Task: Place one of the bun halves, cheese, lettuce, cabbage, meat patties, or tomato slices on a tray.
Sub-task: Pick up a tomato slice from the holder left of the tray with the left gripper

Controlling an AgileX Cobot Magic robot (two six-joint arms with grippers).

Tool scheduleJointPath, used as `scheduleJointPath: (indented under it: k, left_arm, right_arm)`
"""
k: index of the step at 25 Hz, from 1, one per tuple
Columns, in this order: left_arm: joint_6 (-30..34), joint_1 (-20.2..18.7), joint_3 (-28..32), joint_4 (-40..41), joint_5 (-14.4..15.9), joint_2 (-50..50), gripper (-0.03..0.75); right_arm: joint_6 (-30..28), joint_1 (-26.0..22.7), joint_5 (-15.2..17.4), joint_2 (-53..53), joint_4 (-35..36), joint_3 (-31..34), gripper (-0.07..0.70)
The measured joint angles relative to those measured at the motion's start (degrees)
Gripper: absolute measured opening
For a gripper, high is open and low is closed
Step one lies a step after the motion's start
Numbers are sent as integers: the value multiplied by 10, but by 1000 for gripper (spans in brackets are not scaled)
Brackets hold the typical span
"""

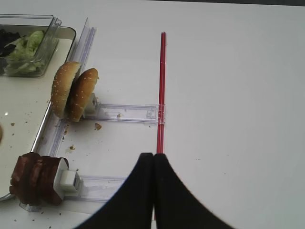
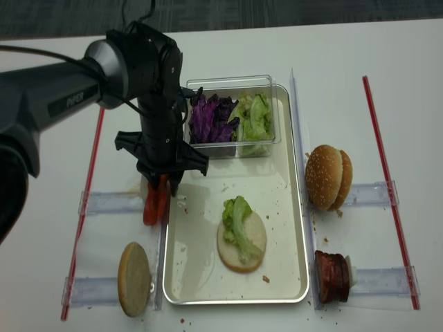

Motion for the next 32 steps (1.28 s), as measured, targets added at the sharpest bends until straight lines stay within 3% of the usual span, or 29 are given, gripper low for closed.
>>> scheduleJointPath:
  k: [14, 32]
  left_arm:
    - [-17, 0, 0, 17, 13, 0, 50]
    - [-19, 0, 0, 24, 17, 0, 41]
  right_arm:
    - [0, 0, 0, 0, 0, 0, 63]
    - [-2, 0, -1, 0, 0, 0, 63]
